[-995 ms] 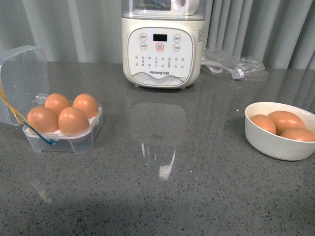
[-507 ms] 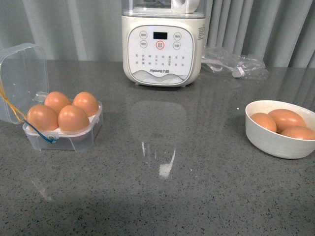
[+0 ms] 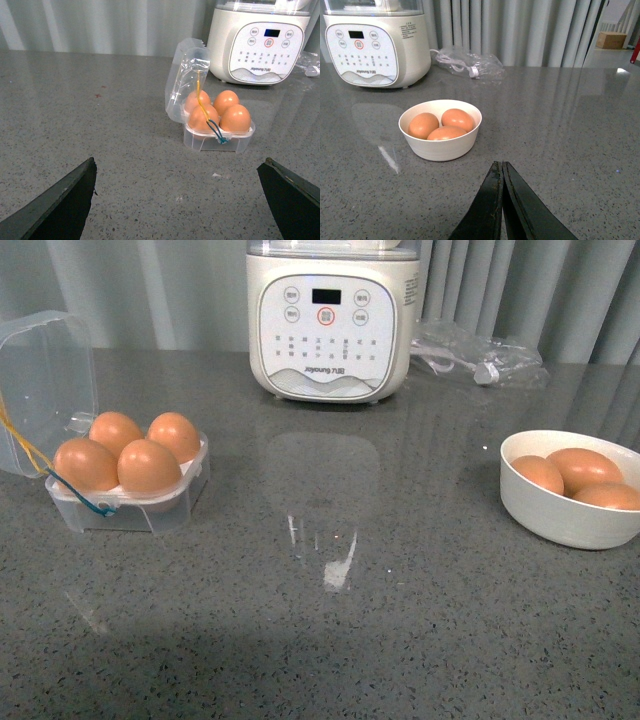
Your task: Put egg into box
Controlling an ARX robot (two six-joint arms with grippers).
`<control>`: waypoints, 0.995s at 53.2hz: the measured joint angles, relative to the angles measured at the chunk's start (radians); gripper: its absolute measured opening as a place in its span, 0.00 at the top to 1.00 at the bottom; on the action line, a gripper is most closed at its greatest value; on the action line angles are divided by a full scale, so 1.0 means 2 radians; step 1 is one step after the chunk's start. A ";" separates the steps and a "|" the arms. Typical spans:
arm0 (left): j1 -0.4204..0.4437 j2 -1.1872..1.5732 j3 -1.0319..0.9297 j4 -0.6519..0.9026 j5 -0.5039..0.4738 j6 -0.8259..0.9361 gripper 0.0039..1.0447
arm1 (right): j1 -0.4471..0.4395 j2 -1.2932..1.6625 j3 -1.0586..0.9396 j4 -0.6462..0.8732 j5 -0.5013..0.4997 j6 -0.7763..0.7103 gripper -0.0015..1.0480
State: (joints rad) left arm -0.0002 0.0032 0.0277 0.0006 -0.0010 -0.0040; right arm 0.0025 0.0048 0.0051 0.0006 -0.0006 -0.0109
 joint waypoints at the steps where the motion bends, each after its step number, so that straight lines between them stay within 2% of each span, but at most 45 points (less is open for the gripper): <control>1: 0.000 0.000 0.000 0.000 0.000 0.000 0.06 | 0.000 0.000 0.000 0.000 0.000 0.000 0.91; 17: 0.000 0.000 0.000 0.000 0.000 0.000 0.06 | 0.000 0.000 0.000 0.000 0.000 0.000 0.25; 23: 0.000 0.000 0.000 0.000 0.000 0.000 0.06 | 0.000 0.000 0.000 0.000 0.000 0.001 0.05; 28: 0.000 0.000 0.000 0.000 0.000 0.000 0.06 | 0.000 0.000 0.000 0.000 0.000 0.000 0.07; 49: 0.001 0.000 0.000 0.000 0.003 -0.002 0.06 | 0.000 0.000 0.000 0.000 0.000 0.000 0.07; 50: 0.003 0.002 0.001 -0.002 0.011 -0.005 0.06 | 0.000 0.000 0.000 0.000 0.000 0.000 0.07; 53: 0.040 0.025 0.006 -0.019 0.098 -0.051 0.06 | 0.000 0.000 0.000 0.000 0.000 0.000 0.07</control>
State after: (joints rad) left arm 0.0803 0.0525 0.0395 -0.0376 0.1951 -0.1070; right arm 0.0025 0.0044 0.0051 0.0006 -0.0002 -0.0101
